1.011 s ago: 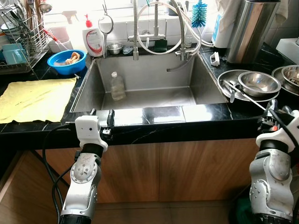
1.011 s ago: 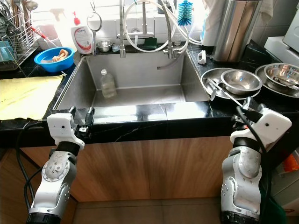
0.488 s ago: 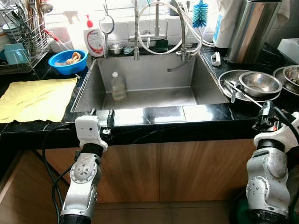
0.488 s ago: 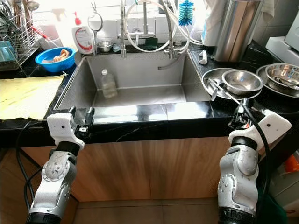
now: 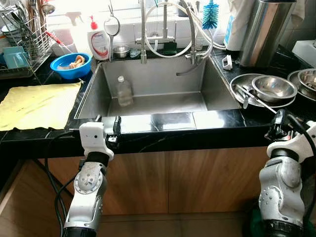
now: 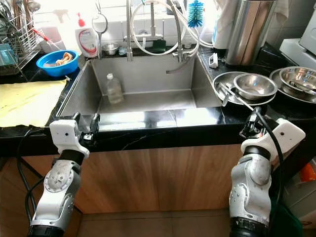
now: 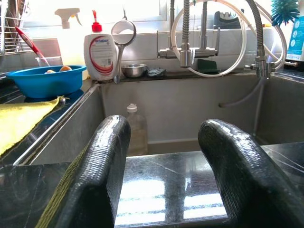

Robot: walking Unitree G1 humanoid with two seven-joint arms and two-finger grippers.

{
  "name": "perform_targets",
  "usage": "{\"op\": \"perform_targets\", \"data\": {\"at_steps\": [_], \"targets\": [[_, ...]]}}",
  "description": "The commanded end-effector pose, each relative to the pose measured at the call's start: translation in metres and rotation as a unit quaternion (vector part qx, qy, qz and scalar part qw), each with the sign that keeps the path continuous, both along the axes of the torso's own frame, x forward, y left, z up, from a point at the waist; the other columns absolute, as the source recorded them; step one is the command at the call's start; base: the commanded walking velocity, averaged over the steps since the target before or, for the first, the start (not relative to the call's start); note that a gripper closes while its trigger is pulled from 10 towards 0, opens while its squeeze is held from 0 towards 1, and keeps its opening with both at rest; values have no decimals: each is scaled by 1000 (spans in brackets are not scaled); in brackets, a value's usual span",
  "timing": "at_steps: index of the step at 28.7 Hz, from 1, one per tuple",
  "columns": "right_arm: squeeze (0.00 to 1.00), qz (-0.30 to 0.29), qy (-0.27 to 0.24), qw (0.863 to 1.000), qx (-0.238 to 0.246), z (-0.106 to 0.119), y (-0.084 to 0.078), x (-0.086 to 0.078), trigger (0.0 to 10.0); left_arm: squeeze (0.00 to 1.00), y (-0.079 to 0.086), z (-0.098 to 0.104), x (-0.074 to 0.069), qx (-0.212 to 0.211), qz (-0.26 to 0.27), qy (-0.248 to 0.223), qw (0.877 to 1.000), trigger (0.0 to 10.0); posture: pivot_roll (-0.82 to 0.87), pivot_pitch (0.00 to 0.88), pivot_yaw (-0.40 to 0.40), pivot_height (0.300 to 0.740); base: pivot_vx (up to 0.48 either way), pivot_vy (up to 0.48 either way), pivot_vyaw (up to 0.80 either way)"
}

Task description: Kitchen organization

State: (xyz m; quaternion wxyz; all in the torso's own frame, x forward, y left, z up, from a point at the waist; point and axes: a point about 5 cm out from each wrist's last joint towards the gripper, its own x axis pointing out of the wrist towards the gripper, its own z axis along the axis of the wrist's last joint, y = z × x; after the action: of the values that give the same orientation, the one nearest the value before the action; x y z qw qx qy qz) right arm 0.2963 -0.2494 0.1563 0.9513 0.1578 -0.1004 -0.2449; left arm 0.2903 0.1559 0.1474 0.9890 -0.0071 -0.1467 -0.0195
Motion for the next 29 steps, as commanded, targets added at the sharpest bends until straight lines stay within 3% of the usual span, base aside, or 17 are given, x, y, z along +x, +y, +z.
{"op": "perform_targets", "data": {"at_steps": [1, 19, 20, 22, 23, 26, 27, 28, 29], "targets": [[0, 2, -3, 1000, 4, 3, 0, 4, 10000, 0, 2, 2, 0, 6, 0, 0, 1000, 10000, -130, 0, 86, 740, 0, 0, 0], [0, 5, -8, 999, 31, 2, 1, 16, 10000, 0, 3, 2, 0, 7, 4, 1, 1000, 10000, -126, 0, 87, 740, 0, 0, 0], [0, 6, -8, 999, 36, 1, 1, 17, 1294, 0, 3, 2, 0, 7, 4, 1, 1000, 10000, -127, 0, 87, 740, 0, 0, 0], [0, 6, -9, 999, 38, 1, 1, 17, 1294, 0, 3, 2, 0, 7, 4, 0, 1000, 10000, -127, 0, 87, 740, 0, 0, 0], [0, 6, -10, 999, 40, 1, 0, 18, 78, 0, 3, 2, 0, 7, 4, 0, 1000, 10000, -127, 0, 87, 740, 0, 0, 0], [0, 4, -13, 999, 45, 1, 0, 19, 588, 0, 3, 2, 0, 7, 4, 0, 1000, 10000, -124, 0, 87, 740, 0, 0, 0], [0, 4, -13, 999, 45, 1, 0, 19, 2431, 0, 4, 2, 0, 7, 5, 0, 1000, 10000, -124, 0, 87, 740, 0, 0, 0], [0, 4, -13, 999, 46, 1, 0, 19, 2431, 0, 4, 2, 0, 7, 5, 0, 1000, 10000, -124, 0, 87, 740, 0, 0, 0], [0, 4, -13, 999, 47, 1, 0, 20, 3922, 0, 4, 2, 0, 7, 5, 0, 1000, 10000, -124, 0, 87, 740, 0, 0, 0]]}}
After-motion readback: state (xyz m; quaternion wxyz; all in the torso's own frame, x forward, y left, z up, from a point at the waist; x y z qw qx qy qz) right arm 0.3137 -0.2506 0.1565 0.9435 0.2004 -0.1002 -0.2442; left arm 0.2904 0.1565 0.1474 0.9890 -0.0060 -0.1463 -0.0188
